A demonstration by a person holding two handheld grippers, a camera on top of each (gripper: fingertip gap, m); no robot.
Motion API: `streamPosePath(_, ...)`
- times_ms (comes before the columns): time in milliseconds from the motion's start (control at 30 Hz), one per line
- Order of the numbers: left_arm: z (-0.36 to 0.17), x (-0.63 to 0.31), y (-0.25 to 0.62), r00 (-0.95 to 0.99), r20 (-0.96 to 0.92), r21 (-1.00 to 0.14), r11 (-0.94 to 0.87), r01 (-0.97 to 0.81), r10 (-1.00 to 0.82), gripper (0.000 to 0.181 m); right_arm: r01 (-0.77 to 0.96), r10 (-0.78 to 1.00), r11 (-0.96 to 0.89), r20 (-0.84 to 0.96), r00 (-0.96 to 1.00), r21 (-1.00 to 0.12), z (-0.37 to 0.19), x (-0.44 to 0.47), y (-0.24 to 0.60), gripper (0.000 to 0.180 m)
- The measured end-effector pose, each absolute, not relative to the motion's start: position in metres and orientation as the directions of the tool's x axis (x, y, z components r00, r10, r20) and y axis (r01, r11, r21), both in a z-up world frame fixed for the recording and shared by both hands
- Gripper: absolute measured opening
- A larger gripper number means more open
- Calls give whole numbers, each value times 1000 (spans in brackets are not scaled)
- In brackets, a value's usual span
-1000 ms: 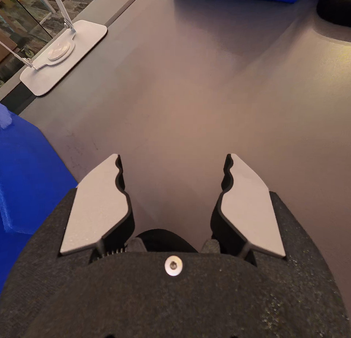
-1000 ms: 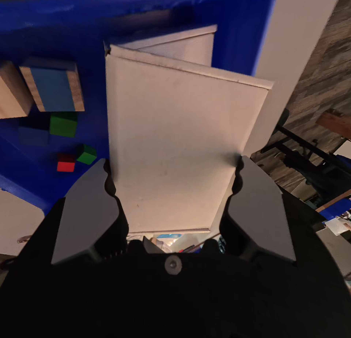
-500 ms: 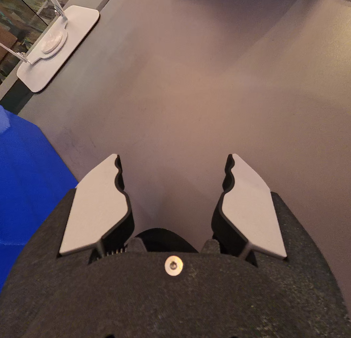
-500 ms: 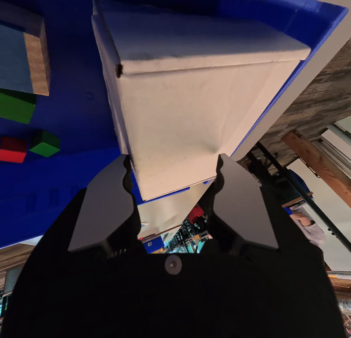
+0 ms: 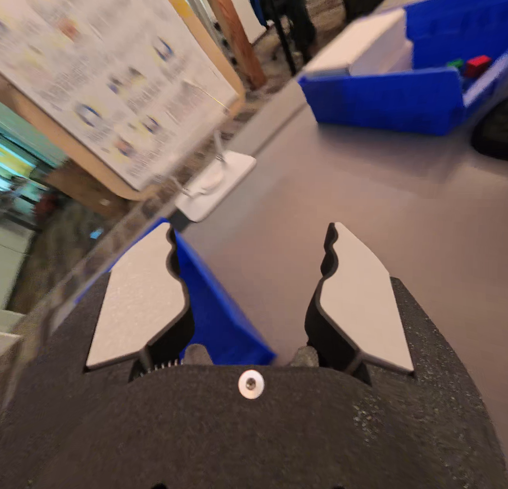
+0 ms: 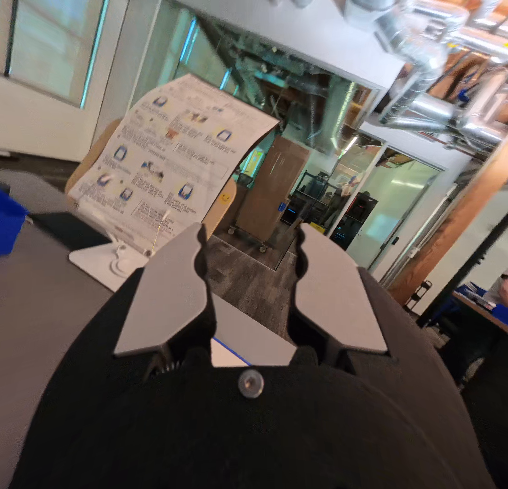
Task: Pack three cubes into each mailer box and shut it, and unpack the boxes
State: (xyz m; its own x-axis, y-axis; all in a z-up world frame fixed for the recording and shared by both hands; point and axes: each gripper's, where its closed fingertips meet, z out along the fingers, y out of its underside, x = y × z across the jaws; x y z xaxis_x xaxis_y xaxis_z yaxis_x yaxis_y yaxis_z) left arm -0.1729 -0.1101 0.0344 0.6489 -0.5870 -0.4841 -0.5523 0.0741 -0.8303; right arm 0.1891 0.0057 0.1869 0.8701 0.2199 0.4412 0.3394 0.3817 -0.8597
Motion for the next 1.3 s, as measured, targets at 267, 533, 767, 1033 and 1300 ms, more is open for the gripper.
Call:
streamPosePath(267, 121, -295, -67, 771, -514, -762, -213, -612, -376, 80, 232, 140, -169, 210, 968, -958, 101, 262, 10, 49)
streamPosePath(533, 27, -416, -2, 893, -378, -562, -706, -430, -243, 85, -86, -65, -695, -57, 996, -714, -37, 360, -20, 54)
streamPosePath(767, -54, -480, 12, 969, -227, -344, -923, -172, -96, 83, -151, -82, -873, -166, 983, -464, -106, 356, -34, 52)
streamPosePath(1033, -99, -466, 9, 993, -42, -192, -974, -118, -112, 66, -86, -5, -932, -224, 975, -352, -117, 331, -35, 9)
streamPosePath(1300, -117, -449, 3, 991, 72, -93, -990, -102, -109, 22, 17, 81, -941, -175, 981, -338, -118, 323, -37, 10)
